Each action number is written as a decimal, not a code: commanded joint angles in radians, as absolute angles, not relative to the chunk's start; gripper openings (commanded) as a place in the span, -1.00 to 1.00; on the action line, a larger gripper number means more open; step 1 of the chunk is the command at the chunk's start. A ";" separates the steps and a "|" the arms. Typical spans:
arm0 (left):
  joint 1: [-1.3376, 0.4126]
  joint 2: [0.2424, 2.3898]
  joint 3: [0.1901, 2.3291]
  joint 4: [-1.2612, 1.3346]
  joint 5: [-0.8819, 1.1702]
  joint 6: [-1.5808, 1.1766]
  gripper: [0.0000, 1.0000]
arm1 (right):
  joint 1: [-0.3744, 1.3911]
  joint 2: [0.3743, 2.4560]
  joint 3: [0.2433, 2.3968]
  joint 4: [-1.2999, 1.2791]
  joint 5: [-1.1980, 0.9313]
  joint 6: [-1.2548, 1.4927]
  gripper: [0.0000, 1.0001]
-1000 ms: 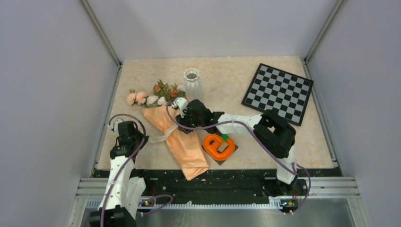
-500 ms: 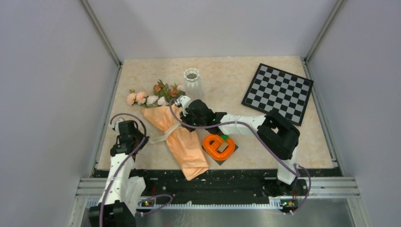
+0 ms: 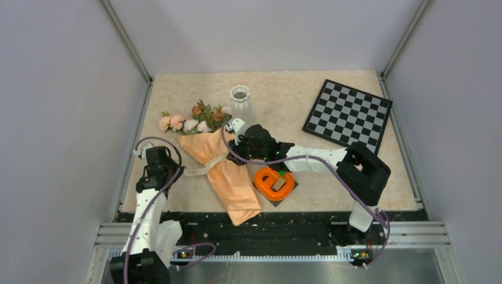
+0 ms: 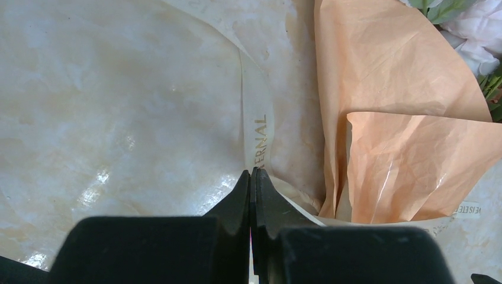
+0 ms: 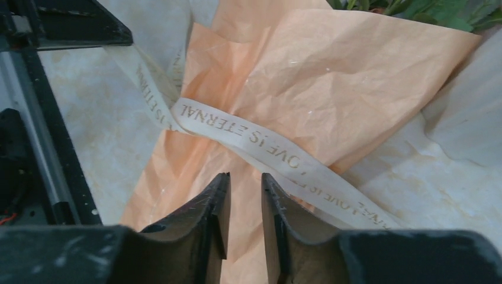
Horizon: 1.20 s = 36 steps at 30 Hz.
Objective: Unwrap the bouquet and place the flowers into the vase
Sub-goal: Untie the ribbon from the wrapping paper.
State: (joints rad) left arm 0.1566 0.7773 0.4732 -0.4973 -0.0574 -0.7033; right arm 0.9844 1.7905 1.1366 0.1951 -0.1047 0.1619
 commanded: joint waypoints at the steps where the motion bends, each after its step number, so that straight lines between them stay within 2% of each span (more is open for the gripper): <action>1: 0.164 0.787 0.494 -0.475 -0.039 -0.695 -1.00 | 0.985 1.805 1.172 0.261 -0.219 0.111 -0.33; 3: 0.165 0.787 0.489 -0.473 -0.029 -0.701 -1.00 | 0.985 1.828 1.199 0.245 -0.222 0.092 -0.16; 5: 0.166 0.785 0.486 -0.471 -0.025 -0.701 -1.00 | 0.985 1.856 1.229 0.226 -0.227 0.074 -0.09; 14: 0.166 0.780 0.481 -0.481 -0.035 -0.689 -1.00 | 0.986 1.957 1.320 0.194 -0.217 0.073 -0.02; 17: 0.165 0.776 0.485 -0.488 -0.044 -0.680 -1.00 | 0.985 1.975 1.335 0.188 -0.210 0.082 -0.19; 21: 0.166 0.775 0.489 -0.491 -0.044 -0.672 -1.00 | 0.985 1.957 1.318 0.210 -0.185 0.099 -0.74; 24: 0.166 0.775 0.490 -0.496 -0.047 -0.669 -1.00 | 0.984 1.935 1.295 0.232 -0.166 0.109 -1.00; 29: 0.165 0.776 0.489 -0.494 -0.048 -0.672 -1.00 | 0.983 1.874 1.227 0.275 -0.117 0.144 -1.00; 36: 0.180 0.816 0.518 -0.472 -0.038 -0.677 -1.00 | 0.955 1.699 1.085 0.274 0.104 0.256 -1.00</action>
State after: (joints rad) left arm 0.1631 0.7910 0.4732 -0.5007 -0.0410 -0.6815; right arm 0.9802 1.8496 1.1374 0.2195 -0.0406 0.1726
